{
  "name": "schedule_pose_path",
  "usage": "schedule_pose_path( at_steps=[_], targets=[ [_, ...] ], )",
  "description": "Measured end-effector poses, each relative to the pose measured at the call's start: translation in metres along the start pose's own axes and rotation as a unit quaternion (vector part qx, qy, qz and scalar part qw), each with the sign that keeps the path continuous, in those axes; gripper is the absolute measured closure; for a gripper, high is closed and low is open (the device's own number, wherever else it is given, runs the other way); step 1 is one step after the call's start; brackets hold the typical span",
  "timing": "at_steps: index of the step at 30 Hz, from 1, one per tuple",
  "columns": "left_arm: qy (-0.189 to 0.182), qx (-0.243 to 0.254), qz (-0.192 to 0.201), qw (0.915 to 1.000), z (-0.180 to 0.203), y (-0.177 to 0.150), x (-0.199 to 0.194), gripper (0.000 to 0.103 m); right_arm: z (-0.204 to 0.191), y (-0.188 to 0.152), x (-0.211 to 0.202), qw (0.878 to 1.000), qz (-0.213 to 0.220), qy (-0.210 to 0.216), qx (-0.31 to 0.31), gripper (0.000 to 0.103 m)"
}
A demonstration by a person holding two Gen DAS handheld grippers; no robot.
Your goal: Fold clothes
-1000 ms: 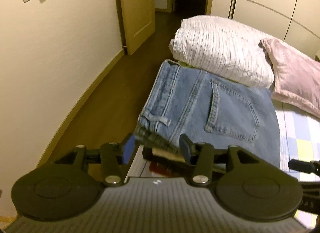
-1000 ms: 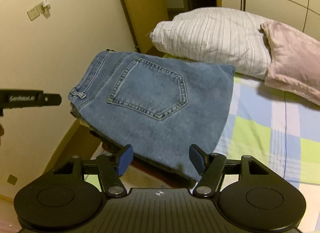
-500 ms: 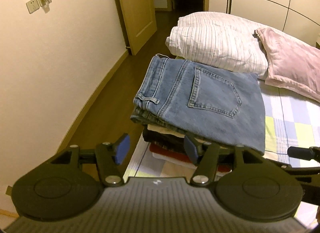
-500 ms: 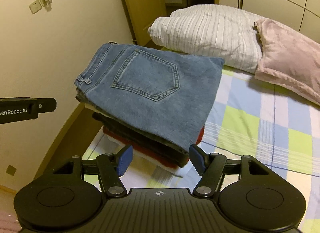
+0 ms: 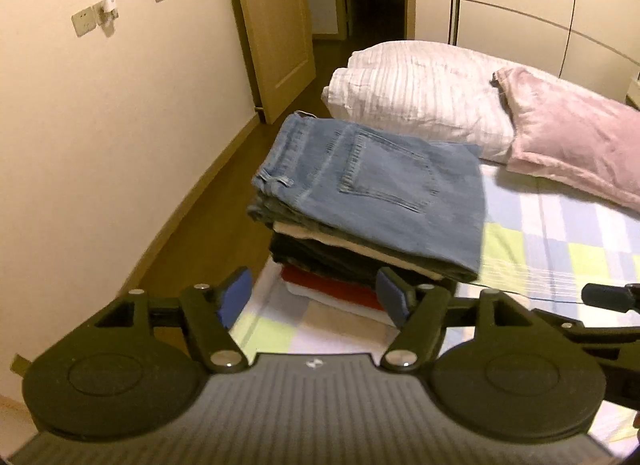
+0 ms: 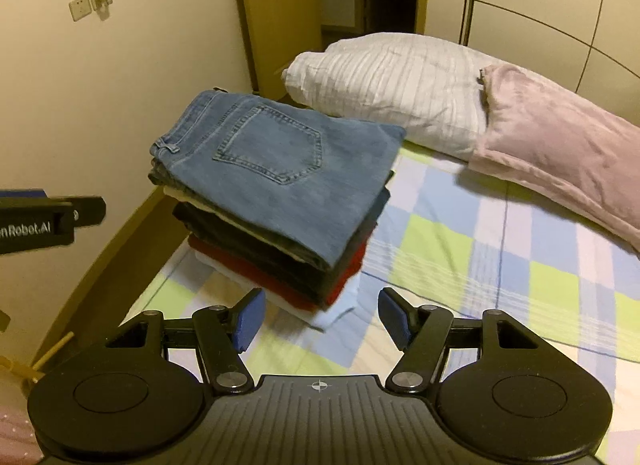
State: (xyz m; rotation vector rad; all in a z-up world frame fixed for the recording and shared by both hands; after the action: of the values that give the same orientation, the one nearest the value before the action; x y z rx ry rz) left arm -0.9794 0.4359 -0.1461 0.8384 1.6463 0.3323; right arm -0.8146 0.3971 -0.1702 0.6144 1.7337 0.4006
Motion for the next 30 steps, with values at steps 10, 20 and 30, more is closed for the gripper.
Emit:
schedule_pose_path(
  at_steps=[10, 20, 30],
  targets=[
    [0.037, -0.005, 0.013, 0.9992, 0.047, -0.052, -0.067, 0.021, 0.033, -0.033, -0.065, 0.999, 0.008, 0.02, 0.034, 0.037],
    [0.045, -0.018, -0.038, 0.9981, 0.06, -0.113, -0.096, 0.022, 0.041, -0.089, -0.088, 0.996, -0.039, 0.041, 0.063, 0.037],
    [0.014, 0.01, -0.07, 0.9974, 0.055, -0.133, -0.073, 0.022, 0.03, -0.12, -0.083, 0.997, -0.054, 0.017, 0.061, 0.037]
  ],
)
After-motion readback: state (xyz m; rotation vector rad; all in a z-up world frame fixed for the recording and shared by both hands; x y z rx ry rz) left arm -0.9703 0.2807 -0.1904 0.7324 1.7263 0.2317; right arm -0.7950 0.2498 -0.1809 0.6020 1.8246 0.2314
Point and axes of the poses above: each gripper's, at about its wrist camera, not at the fingertips, and x roughly the way its jaws point, z to its right, y to its top, the point moved 10 cm from there along x, roughly the way its jaws point, and after that the axes turned 15 degrees about x, right-handed, at the moved point
